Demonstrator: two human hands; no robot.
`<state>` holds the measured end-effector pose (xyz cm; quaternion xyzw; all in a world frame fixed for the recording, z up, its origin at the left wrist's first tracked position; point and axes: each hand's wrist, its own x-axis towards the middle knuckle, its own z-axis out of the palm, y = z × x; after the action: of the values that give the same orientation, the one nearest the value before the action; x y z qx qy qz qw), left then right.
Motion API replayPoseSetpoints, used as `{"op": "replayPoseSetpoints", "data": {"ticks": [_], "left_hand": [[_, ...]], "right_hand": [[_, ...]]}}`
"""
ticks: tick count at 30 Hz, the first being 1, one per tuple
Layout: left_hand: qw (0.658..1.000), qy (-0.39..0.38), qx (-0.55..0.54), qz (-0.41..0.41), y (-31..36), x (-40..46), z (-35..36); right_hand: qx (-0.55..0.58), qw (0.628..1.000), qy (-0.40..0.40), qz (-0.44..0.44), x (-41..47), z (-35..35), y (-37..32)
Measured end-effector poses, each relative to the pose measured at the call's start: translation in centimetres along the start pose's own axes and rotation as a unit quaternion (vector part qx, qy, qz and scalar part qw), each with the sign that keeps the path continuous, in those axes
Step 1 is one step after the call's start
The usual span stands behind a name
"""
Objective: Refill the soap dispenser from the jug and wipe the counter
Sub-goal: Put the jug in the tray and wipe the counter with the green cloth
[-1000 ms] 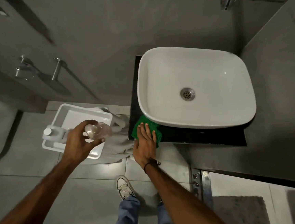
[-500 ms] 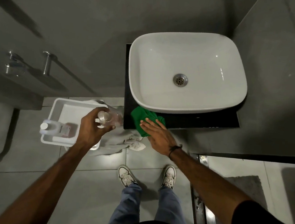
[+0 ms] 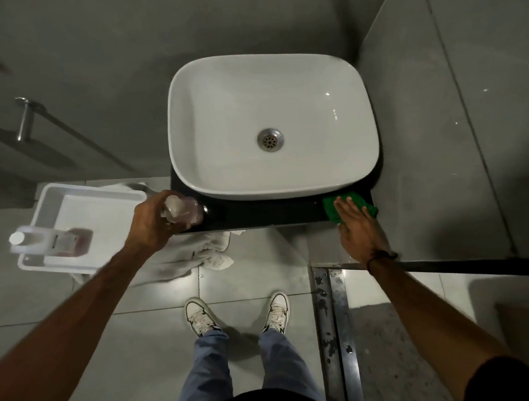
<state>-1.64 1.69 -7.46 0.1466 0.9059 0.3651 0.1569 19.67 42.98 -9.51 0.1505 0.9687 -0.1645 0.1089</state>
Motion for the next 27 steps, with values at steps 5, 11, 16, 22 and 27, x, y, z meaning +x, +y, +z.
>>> {"op": "replayPoseSetpoints", "data": {"ticks": [5,11,16,22,27], "left_hand": [[1.0,0.012,0.0,0.009,0.1,-0.4,0.0],[0.999,0.015,-0.034,-0.012,0.1,-0.7,0.3],[0.997,0.028,-0.065,-0.036,0.2,-1.9,0.6],[0.95,0.083,-0.184,-0.24,2.1,-8.2,2.9],[0.847,-0.103,-0.424,-0.303,2.1,-11.7,3.1]], "right_hand": [[-0.004,0.996,0.008,0.088,0.7,-0.9,0.6],[0.032,0.986,0.06,0.154,0.3,-0.1,-3.5],[0.102,0.978,0.022,0.18,-0.5,0.5,-8.4],[0.477,0.836,-0.087,0.258,-1.0,1.5,-17.1],[0.694,0.622,-0.283,0.226,-1.4,2.3,-23.8]]}}
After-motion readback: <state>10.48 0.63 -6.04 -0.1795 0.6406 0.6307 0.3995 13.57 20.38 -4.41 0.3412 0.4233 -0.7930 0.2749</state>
